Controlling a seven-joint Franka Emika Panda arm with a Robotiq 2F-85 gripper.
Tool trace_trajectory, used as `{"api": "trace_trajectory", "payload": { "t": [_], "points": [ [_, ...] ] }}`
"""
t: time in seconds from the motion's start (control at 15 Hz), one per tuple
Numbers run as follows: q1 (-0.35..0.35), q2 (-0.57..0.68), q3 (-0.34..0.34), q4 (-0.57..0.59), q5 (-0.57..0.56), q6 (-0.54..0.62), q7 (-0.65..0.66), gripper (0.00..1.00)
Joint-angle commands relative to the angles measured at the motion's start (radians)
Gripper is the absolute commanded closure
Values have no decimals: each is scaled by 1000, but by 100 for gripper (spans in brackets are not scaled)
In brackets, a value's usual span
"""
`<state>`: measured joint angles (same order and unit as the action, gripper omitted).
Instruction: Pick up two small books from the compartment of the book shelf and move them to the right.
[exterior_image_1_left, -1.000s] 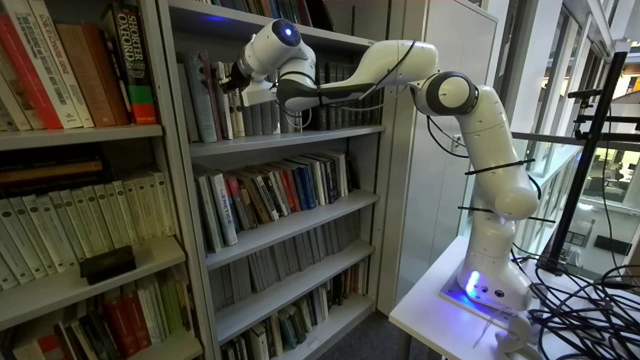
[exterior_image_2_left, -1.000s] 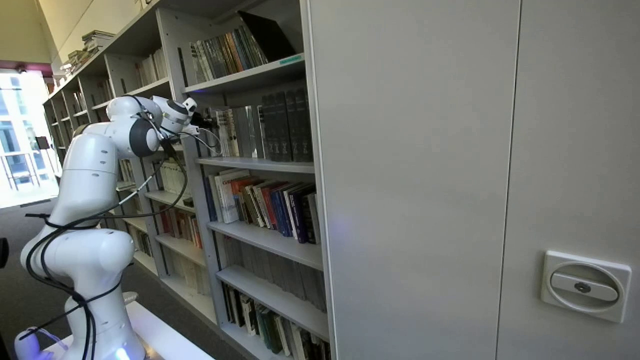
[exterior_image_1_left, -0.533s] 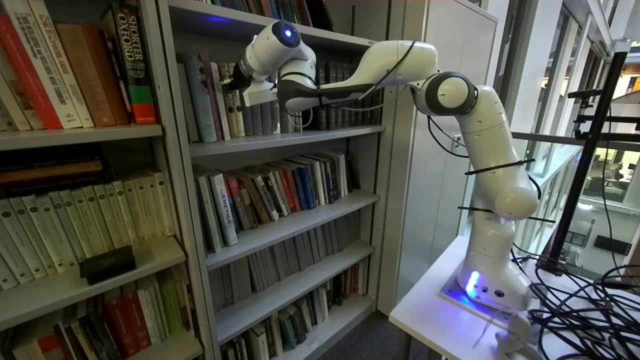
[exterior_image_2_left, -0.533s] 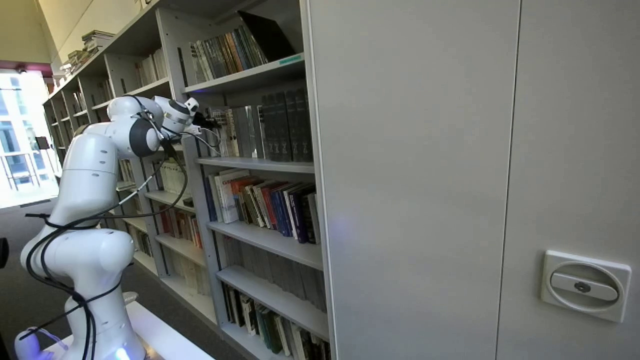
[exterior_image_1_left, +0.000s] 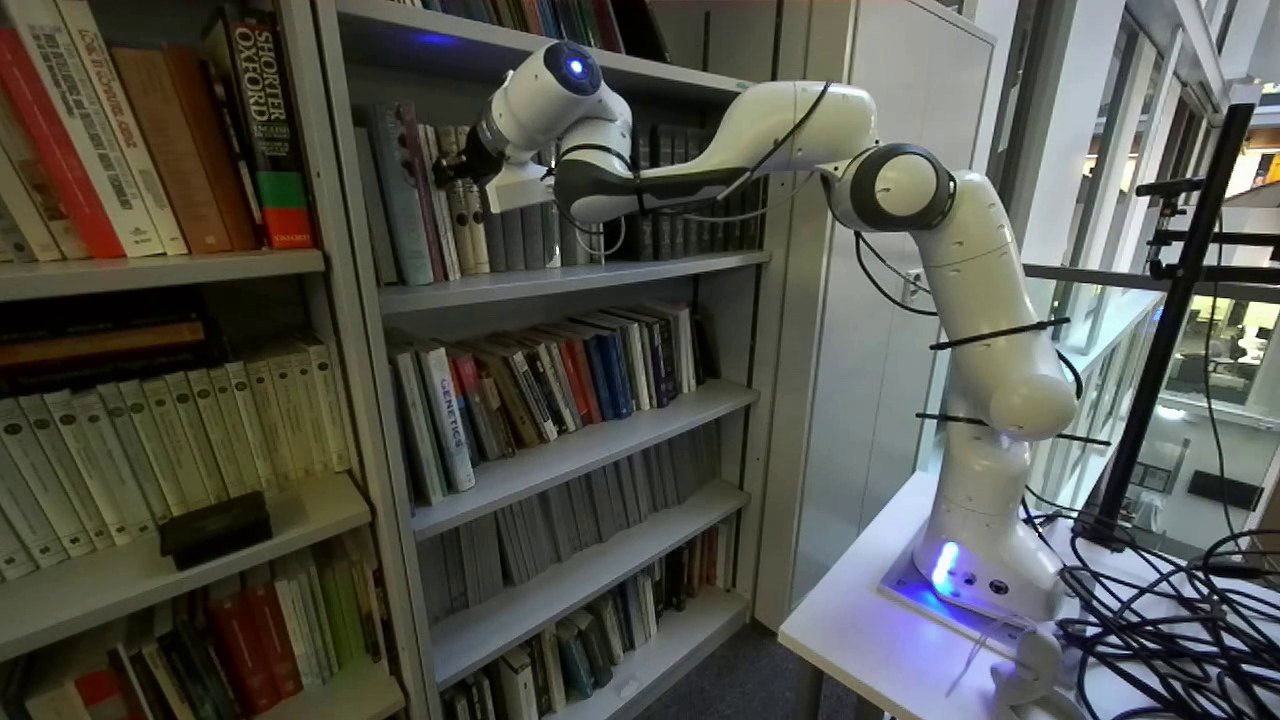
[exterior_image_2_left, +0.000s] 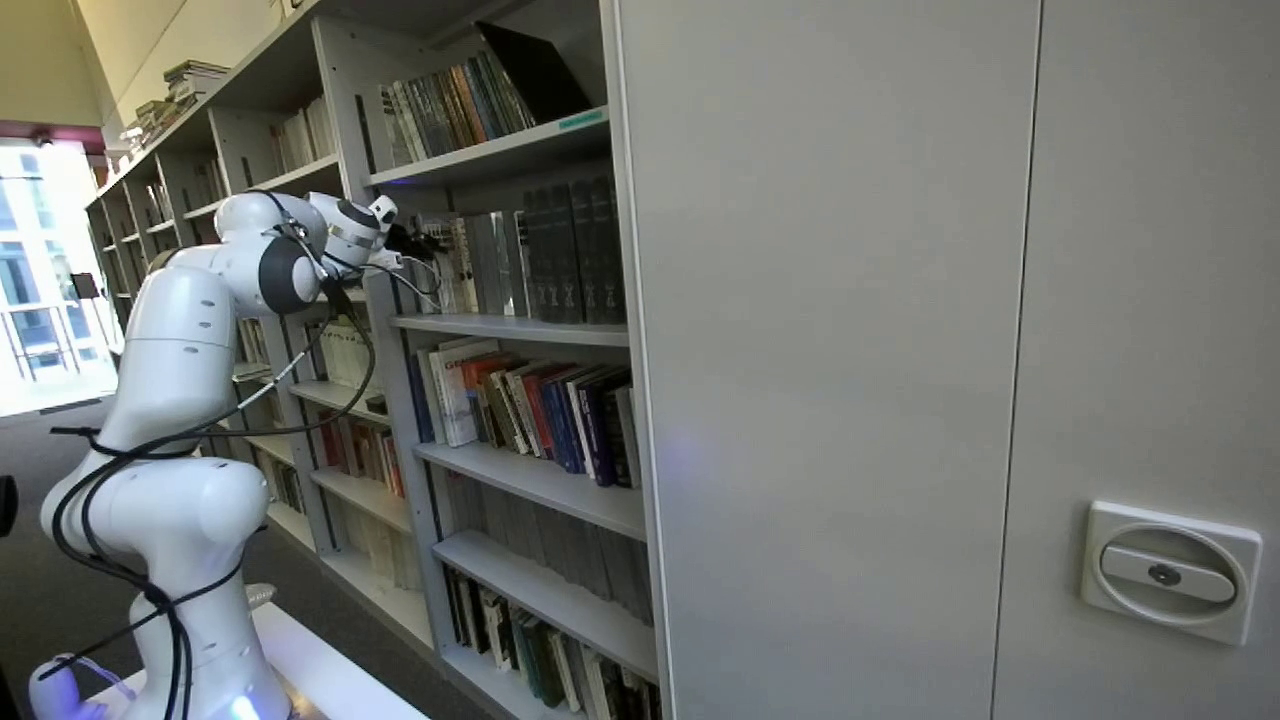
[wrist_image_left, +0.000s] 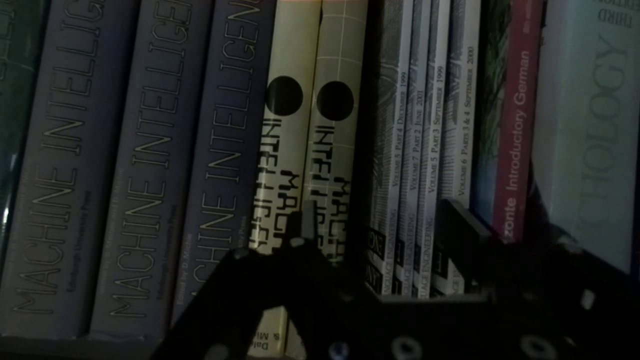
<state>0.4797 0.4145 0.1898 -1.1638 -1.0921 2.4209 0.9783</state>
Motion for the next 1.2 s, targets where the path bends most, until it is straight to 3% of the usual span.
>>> {"api": "trace_trajectory", "payload": {
  "t": [0.0,1.13],
  "points": [
    [3,15,0,31,-7,12,-8,0],
    [20,37,-8,84,-23,-12,-8,0]
  ]
}}
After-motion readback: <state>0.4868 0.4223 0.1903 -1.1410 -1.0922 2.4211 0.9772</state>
